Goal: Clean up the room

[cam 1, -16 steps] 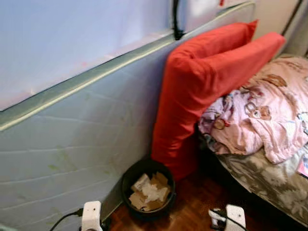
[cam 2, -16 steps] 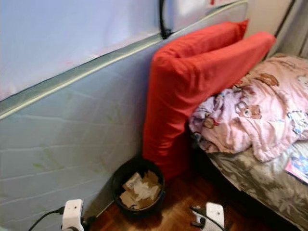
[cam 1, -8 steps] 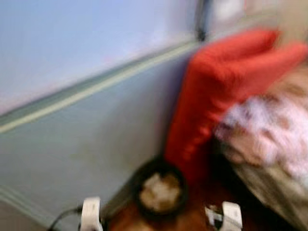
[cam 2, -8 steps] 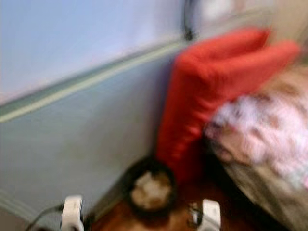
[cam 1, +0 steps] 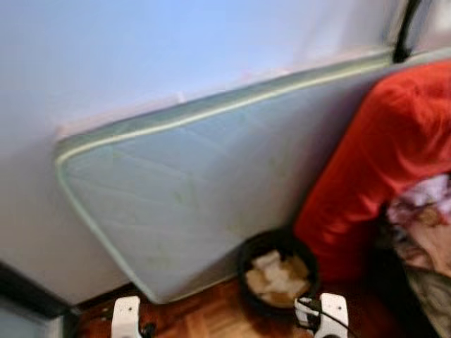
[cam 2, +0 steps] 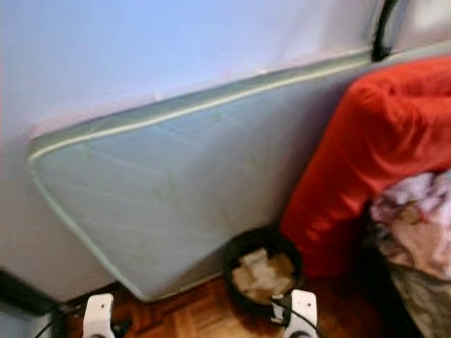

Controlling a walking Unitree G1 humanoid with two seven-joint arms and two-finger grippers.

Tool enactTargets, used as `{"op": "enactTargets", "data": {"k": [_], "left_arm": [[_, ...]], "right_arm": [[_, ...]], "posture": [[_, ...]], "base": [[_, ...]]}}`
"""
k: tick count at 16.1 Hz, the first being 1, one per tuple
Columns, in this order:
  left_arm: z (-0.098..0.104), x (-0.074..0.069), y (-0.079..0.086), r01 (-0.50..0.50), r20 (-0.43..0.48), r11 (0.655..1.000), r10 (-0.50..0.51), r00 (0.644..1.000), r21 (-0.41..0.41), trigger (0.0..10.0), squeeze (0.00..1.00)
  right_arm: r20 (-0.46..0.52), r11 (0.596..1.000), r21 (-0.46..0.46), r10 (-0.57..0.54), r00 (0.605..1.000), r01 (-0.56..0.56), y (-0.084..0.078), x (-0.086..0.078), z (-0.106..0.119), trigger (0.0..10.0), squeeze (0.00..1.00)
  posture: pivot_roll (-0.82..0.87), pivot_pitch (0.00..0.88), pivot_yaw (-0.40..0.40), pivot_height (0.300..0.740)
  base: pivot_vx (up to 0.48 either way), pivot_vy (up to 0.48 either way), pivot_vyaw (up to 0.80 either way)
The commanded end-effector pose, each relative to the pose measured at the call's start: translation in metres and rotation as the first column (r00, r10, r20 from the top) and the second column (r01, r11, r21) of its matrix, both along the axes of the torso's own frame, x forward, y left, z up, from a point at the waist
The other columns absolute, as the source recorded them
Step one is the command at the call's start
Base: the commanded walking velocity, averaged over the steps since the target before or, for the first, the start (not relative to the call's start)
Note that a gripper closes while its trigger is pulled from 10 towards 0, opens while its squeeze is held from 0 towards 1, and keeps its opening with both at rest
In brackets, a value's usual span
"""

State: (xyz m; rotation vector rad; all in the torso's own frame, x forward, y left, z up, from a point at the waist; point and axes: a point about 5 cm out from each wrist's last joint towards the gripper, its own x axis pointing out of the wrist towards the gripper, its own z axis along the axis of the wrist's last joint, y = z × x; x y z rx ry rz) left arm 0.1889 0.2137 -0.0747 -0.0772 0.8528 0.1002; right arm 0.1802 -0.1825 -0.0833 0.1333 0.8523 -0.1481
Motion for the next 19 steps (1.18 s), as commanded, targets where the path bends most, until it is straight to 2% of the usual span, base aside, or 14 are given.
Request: {"op": "enactTargets", "data": {"k": [1, 8, 10, 19], "left_arm": [[-0.0013, -0.0002, -0.0046, 0.005, -0.011, 1.000, -0.005, 1.000, -0.011, 10.0, 0.00], [-0.0026, -0.0028, -0.0045, 0.003, -0.017, 1.000, -0.003, 1.000, -0.014, 10.0, 0.00], [-0.0029, -0.0031, -0.0051, 0.002, -0.019, 1.000, -0.002, 1.000, -0.013, 10.0, 0.00], [-0.0023, -0.0017, -0.0060, 0.000, -0.014, 1.000, 0.000, 1.000, -0.013, 10.0, 0.00]], "right_arm": [[-0.020, 0.999, -0.008, -0.033, 0.999, 0.033, -0.0084, -0.0079, -0.0027, 10.0, 0.00], [-0.012, 0.999, -0.004, -0.050, 0.999, 0.050, -0.0099, -0.0055, -0.0014, 10.0, 0.00], [-0.021, 0.999, -0.001, -0.049, 0.999, 0.049, -0.0099, -0.0049, -0.0015, 10.0, 0.00], [-0.004, 0.999, -0.011, -0.041, 0.999, 0.041, -0.0103, -0.0022, 0.0002, 10.0, 0.00]], "posture": [[-0.07, 0.000, 0.049, 0.740], [-0.06, 0.000, 0.042, 0.740], [-0.06, 0.000, 0.040, 0.740], [-0.06, 0.000, 0.040, 0.740]], "base": [[0.000, 0.000, 0.00], [0.000, 0.000, 0.00], [0.285, 0.000, -0.65], [0.365, 0.000, 0.00]]}}
